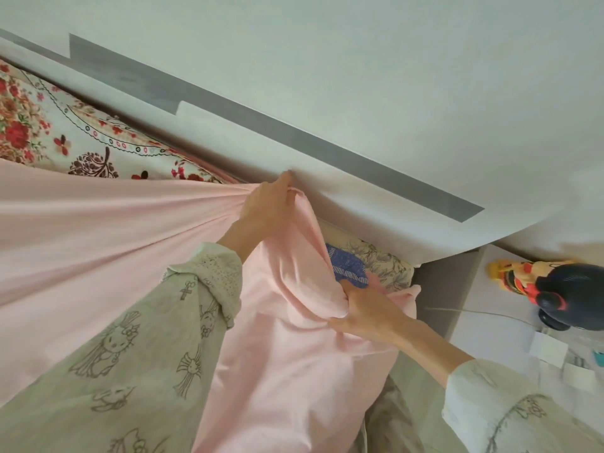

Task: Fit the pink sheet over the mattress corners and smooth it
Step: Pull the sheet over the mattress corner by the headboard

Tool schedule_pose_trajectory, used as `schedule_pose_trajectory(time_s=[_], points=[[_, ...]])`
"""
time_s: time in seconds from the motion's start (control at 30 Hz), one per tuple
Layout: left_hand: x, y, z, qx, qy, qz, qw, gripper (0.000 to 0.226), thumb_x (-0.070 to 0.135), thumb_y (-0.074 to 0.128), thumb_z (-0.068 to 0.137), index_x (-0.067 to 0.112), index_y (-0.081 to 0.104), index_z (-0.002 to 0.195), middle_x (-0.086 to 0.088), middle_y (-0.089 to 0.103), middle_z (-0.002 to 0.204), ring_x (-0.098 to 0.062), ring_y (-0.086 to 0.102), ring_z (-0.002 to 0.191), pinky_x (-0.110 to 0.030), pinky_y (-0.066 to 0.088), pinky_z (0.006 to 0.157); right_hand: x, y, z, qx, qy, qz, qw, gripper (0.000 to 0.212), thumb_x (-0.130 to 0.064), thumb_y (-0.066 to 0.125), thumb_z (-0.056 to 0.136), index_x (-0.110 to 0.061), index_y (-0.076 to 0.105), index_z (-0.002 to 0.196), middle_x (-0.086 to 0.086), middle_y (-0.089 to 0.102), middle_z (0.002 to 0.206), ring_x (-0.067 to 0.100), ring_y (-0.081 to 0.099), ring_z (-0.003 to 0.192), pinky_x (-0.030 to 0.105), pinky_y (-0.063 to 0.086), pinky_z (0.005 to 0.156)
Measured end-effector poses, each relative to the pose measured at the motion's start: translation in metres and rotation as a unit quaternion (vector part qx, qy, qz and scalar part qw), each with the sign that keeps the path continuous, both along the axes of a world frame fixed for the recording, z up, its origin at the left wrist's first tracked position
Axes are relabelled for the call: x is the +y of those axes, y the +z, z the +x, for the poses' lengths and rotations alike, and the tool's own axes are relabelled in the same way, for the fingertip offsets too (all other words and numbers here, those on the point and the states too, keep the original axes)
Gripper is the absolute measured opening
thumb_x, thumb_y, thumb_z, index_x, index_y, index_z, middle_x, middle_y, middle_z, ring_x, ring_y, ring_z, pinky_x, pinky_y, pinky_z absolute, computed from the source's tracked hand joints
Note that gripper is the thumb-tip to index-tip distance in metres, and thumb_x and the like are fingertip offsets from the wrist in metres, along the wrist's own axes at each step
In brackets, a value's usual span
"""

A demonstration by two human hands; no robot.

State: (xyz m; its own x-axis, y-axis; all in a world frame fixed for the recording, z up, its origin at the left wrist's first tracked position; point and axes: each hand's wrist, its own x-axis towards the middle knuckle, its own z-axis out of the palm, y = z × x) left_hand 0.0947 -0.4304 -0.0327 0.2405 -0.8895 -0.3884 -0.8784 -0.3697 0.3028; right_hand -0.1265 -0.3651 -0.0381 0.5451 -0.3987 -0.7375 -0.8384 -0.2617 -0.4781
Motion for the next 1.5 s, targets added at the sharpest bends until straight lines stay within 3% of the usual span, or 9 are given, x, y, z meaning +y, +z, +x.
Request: schedule_pose_trajectory(time_s=[0.13,0.23,0.37,0.6,0.8,1.07,1.17,1.33,1.5], points=[[0.016,-0.022,0.001,0.093,-0.088,0.108,0.986,0.030,0.018,0.038,0.093,0.021,0.039,0.123,-0.010,0.059,0.114,-0.034,0.054,0.112,-0.043,0.039,0.097,0.004,0.010,0.006,-0.040,0.016,-0.067,0.997,0.041,-0.038,0.057,0.084,-0.013,0.047,0.115,0.005,0.063,0.109,0.028,0.059,0.103,0.041,0.046,0.090],[0.026,-0.034,-0.006,-0.024,-0.164,0.258,0.952,0.042,0.039,0.035,0.091,0.036,0.034,0.133,-0.004,0.045,0.140,-0.026,0.030,0.137,-0.055,0.002,0.113,0.005,0.011,0.007,-0.044,0.024,-0.060,0.997,0.041,-0.040,0.057,0.085,-0.012,0.048,0.114,0.005,0.058,0.115,0.027,0.056,0.108,0.039,0.046,0.089],[0.014,-0.029,-0.017,-0.140,-0.215,0.357,0.898,0.040,0.043,0.027,0.091,0.030,0.056,0.116,0.001,0.054,0.129,-0.027,0.041,0.125,-0.057,0.009,0.107,-0.001,0.009,-0.009,-0.034,-0.056,0.008,0.998,0.048,-0.043,0.060,0.084,-0.016,0.046,0.121,0.004,0.059,0.121,0.025,0.049,0.122,0.033,0.041,0.092],[0.021,-0.016,-0.040,-0.020,-0.205,0.243,0.948,0.042,0.057,0.027,0.092,0.028,0.052,0.074,0.001,0.063,0.086,-0.025,0.057,0.101,-0.051,0.020,0.107,-0.012,-0.009,-0.034,-0.020,-0.180,0.066,0.981,0.064,-0.045,0.067,0.079,-0.022,0.040,0.132,0.004,0.046,0.137,0.022,0.055,0.108,0.029,0.042,0.086],[0.034,-0.007,-0.038,0.046,-0.280,0.269,0.920,0.067,0.067,0.055,0.073,0.044,0.034,0.131,0.012,0.045,0.138,-0.021,0.038,0.130,-0.043,0.022,0.110,-0.021,-0.017,-0.042,-0.088,-0.285,0.127,0.946,0.028,-0.023,0.064,0.086,-0.024,0.058,0.114,-0.003,0.065,0.110,0.021,0.062,0.105,0.035,0.048,0.090],[-0.002,-0.015,-0.047,-0.026,-0.230,0.123,0.965,0.031,0.050,0.055,0.082,0.027,0.053,0.102,-0.001,0.066,0.108,-0.029,0.059,0.101,-0.031,0.037,0.070,-0.054,-0.026,-0.052,-0.137,-0.501,0.151,0.841,0.027,-0.018,0.070,0.082,-0.010,0.068,0.108,0.011,0.071,0.107,0.026,0.066,0.100,0.036,0.049,0.093],[-0.009,-0.029,-0.054,-0.036,-0.202,0.128,0.970,0.032,0.053,0.056,0.080,0.030,0.057,0.102,-0.001,0.067,0.108,-0.029,0.060,0.103,-0.032,0.038,0.073,-0.051,-0.047,-0.054,-0.103,-0.566,0.145,0.805,0.032,-0.030,0.076,0.075,-0.015,0.067,0.101,0.008,0.071,0.103,0.026,0.067,0.098,0.043,0.050,0.096],[-0.002,-0.076,-0.075,-0.138,-0.179,0.074,0.971,0.044,0.057,0.055,0.076,0.026,0.063,0.106,0.002,0.066,0.114,-0.022,0.055,0.114,-0.039,0.028,0.102,-0.046,-0.090,-0.053,0.003,-0.617,0.100,0.781,0.091,-0.069,0.067,0.041,-0.014,0.061,0.113,0.005,0.064,0.111,0.028,0.052,0.116,0.044,0.045,0.099],[0.019,-0.097,-0.085,-0.180,-0.109,0.012,0.977,0.054,0.054,0.063,0.073,0.018,0.057,0.112,-0.008,0.056,0.120,-0.030,0.042,0.121,-0.046,0.014,0.115,-0.048,-0.110,-0.049,0.047,-0.598,0.062,0.797,0.074,-0.059,0.069,0.069,-0.009,0.055,0.122,0.004,0.061,0.112,0.029,0.057,0.111,0.040,0.048,0.094]])
